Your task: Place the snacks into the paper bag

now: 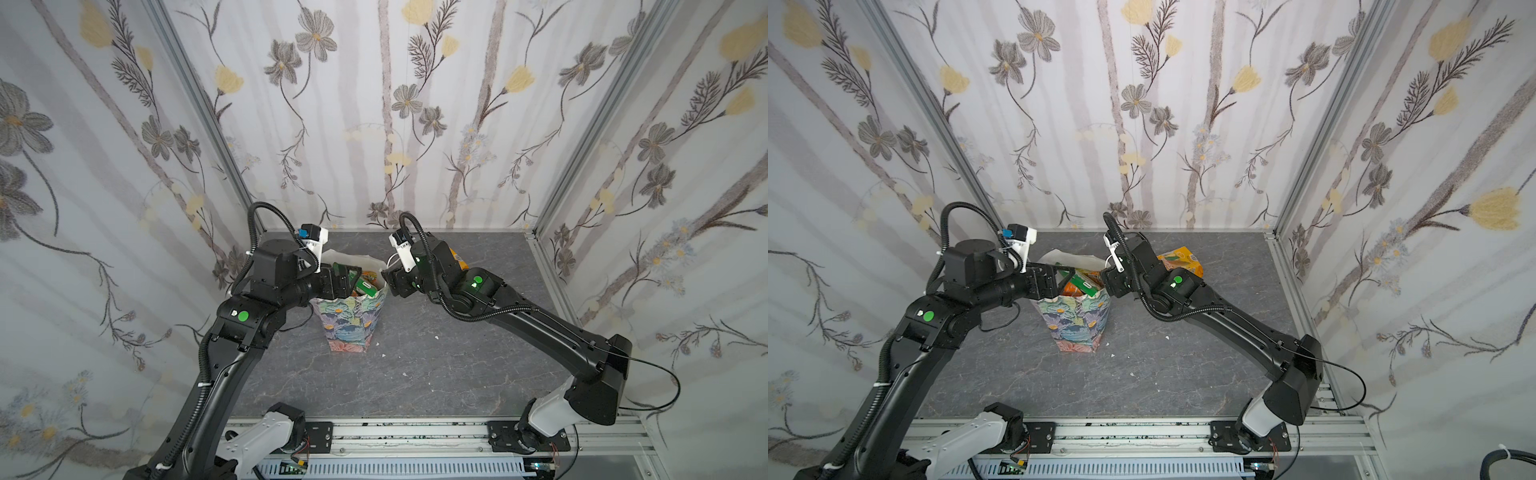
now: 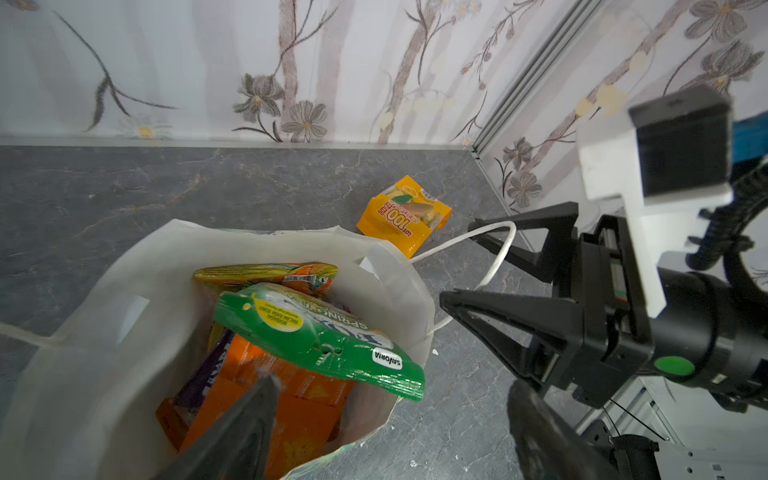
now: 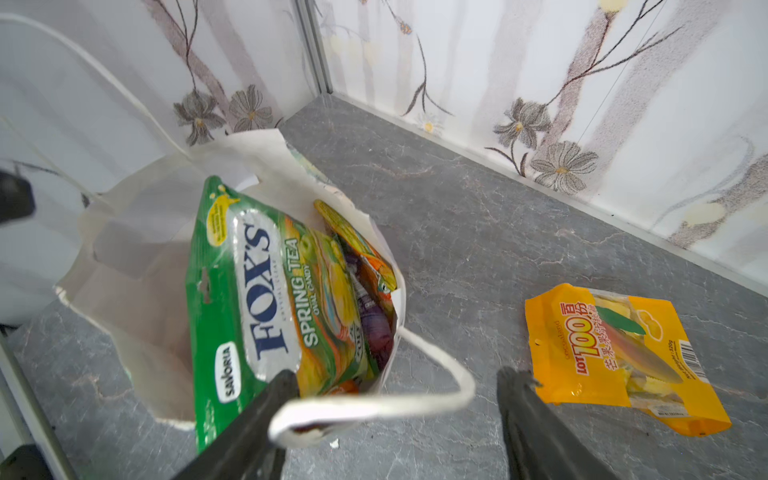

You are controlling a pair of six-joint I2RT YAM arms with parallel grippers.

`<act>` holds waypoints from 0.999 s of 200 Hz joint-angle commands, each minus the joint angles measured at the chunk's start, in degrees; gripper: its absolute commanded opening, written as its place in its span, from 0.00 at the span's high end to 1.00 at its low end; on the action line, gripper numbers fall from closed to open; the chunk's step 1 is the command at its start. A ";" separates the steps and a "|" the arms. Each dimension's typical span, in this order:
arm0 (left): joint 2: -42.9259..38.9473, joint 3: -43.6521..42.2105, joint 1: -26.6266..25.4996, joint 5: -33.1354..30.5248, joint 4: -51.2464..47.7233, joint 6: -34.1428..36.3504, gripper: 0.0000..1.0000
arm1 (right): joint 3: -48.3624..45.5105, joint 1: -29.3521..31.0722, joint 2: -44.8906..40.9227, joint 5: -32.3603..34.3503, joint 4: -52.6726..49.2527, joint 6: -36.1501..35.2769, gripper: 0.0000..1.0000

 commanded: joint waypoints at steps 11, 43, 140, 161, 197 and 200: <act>2.68 0.19 -0.80 -0.90 3.81 -0.13 0.19 | 0.33 -1.39 2.33 -2.26 7.29 1.46 0.45; 5.43 -0.35 -2.10 0.91 7.96 -1.32 0.32 | -0.38 -1.80 1.78 -3.81 8.25 1.82 0.85; 7.64 -9.03 -2.69 -1.20 9.44 -1.54 0.43 | -4.98 -2.06 -3.65 -4.60 10.24 1.84 1.00; 7.80 -9.40 0.03 -2.39 7.51 -0.79 0.43 | -5.42 -2.06 -4.41 -5.00 10.26 1.30 1.00; 9.66 -5.88 2.91 -8.20 1.88 1.41 0.44 | -6.66 -2.06 -5.61 -5.08 10.76 1.12 1.00; 9.84 -5.29 2.96 -9.11 1.26 1.64 0.45 | -6.83 -2.05 -5.69 -5.09 10.85 1.04 1.00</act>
